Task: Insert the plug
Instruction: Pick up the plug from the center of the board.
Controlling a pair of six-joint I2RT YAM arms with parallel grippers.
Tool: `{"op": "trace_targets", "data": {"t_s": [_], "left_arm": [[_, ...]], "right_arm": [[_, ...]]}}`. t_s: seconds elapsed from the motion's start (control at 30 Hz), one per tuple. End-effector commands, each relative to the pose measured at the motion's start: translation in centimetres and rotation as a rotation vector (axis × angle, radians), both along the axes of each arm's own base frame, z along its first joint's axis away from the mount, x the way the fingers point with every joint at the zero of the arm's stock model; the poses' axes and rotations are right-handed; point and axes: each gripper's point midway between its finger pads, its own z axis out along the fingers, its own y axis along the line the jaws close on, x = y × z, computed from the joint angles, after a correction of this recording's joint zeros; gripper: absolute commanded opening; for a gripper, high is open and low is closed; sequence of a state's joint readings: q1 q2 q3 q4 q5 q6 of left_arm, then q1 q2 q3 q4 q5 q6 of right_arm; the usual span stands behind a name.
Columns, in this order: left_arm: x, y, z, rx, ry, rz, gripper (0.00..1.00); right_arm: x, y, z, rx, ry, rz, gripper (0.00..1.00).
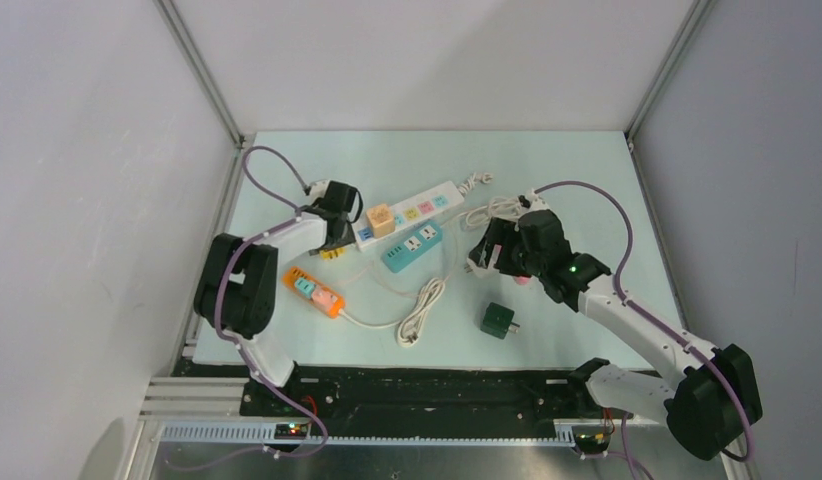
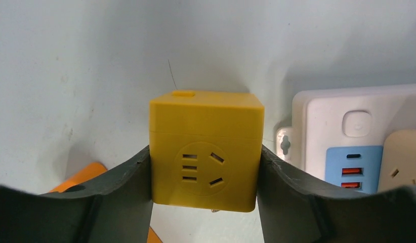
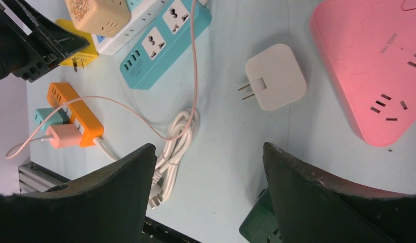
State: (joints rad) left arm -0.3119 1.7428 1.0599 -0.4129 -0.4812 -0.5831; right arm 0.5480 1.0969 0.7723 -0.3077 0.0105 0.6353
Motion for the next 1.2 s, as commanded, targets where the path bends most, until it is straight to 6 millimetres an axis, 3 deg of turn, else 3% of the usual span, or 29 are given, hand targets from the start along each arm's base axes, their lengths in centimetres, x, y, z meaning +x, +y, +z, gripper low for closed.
{"op": "trace_targets", "data": {"t_s": [0.0,0.1,0.13,0.2,0.3,0.37,0.53,0.6,0.67,0.7,1.0,1.17], "left_arm": [[-0.3,0.1,1.9,-0.025,-0.062,-0.008,0.44],[-0.5,-0.2,4.7,-0.024,-0.126,-0.052,0.24],[-0.6,-0.8,5.4,-0.017,-0.138,-0.089,0.14],[-1.0,-2.5,7.9,-0.005,-0.193,-0.181,0.05],[-2.2,-5.0,12.3,0.072,-0.303,-0.301,0.01],[-3.6,-8.0,14.6,0.094,-0.356,-0.424,0.00],[-6.1,-10.1,19.1,0.010,-0.485,-0.532,0.00],[-7.9,-11.8,22.0,-0.057,-0.592,-0.678,0.00],[-9.4,-13.1,22.1,-0.057,-0.671,-0.805,0.00],[-9.8,-14.0,23.1,-0.071,-0.735,-0.858,0.00],[-13.7,-15.6,26.3,-0.146,-0.950,-1.063,0.00],[-15.0,-17.1,25.9,-0.027,-0.988,-1.232,0.00]], "right_arm": [[0.2,1.1,1.2,0.050,-0.028,0.038,0.82],[0.0,1.9,1.8,0.082,-0.036,0.076,0.81],[0.0,2.0,2.0,0.088,-0.040,0.085,0.82],[0.0,2.4,2.4,0.098,-0.038,0.106,0.84],[-0.3,3.3,3.1,0.123,-0.035,0.151,0.87],[-0.5,3.8,3.9,0.147,-0.048,0.185,0.88],[-1.4,4.2,6.5,0.201,-0.097,0.230,0.97],[-2.0,4.4,8.0,0.229,-0.129,0.264,0.99],[-2.6,4.6,9.7,0.251,-0.185,0.312,0.99],[-2.7,4.6,10.7,0.258,-0.227,0.332,0.99],[-6.8,6.5,18.4,0.412,-0.389,0.581,1.00],[-6.7,8.9,19.0,0.360,-0.362,0.568,0.99]]}}
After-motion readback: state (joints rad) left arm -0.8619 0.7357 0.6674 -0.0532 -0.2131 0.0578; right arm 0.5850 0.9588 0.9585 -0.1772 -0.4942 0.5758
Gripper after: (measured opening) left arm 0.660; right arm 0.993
